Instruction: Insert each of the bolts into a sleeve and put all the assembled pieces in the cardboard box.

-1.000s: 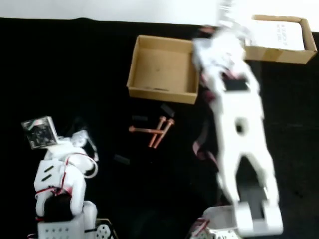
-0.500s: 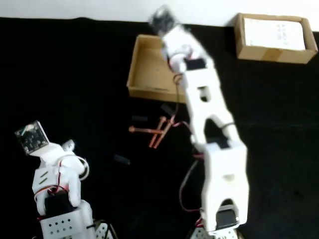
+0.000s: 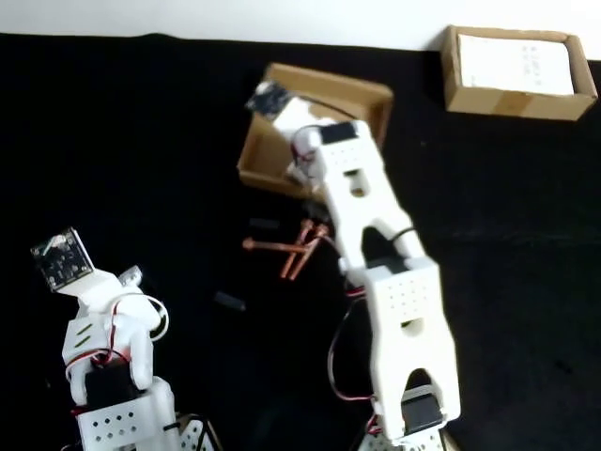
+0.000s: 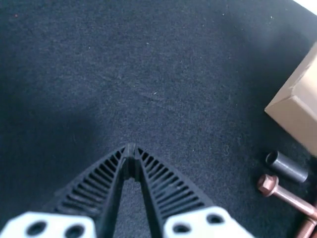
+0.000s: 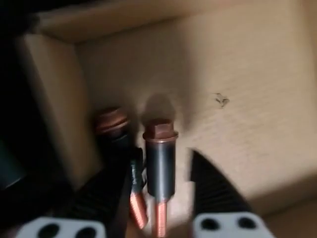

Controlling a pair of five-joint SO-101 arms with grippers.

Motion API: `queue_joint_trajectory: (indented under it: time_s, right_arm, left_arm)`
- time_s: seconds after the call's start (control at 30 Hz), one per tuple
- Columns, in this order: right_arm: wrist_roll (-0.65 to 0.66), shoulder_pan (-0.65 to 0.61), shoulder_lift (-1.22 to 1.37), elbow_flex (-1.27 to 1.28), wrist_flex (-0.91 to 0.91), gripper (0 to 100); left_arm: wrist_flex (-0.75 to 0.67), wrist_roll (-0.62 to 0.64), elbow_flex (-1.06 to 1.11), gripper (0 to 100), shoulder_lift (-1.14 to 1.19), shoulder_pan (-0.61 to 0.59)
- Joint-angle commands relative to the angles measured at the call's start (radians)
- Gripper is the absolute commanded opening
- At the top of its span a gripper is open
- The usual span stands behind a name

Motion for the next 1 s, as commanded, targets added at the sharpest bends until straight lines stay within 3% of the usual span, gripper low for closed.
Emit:
queue_joint_trajectory:
  time_s: [0.0,0.13,0.27,0.37,0.43,0.73,0.97]
  right_arm:
    - [0.0,-0.03,-0.051,-0.127,0.108,21.9]
    - [-0.123,-0.016,-0.091,-0.306,0.205,15.9]
    - [-0.29,-0.031,-0.151,-0.469,0.521,14.6]
    - [-0.503,-0.024,-0.223,-0.478,0.539,14.2]
    - [-0.568,-0.019,-0.295,-0.412,0.539,14.2]
    - [-0.54,-0.105,-0.572,0.321,0.532,14.5]
    - [-0.348,-0.079,-0.492,0.401,0.441,14.5]
  left_arm:
    - [-0.015,0.003,0.016,1,-0.013,-0.004]
    - [-0.014,0.003,0.016,1,-0.012,0.018]
    - [-0.014,0.002,0.016,1,-0.012,0.021]
    - [-0.014,0.002,0.016,1,-0.012,0.022]
    - [-0.014,0.002,0.016,1,-0.012,0.022]
    - [-0.012,0.002,0.016,1,-0.012,0.022]
    - [-0.012,0.002,0.016,1,-0.012,0.021]
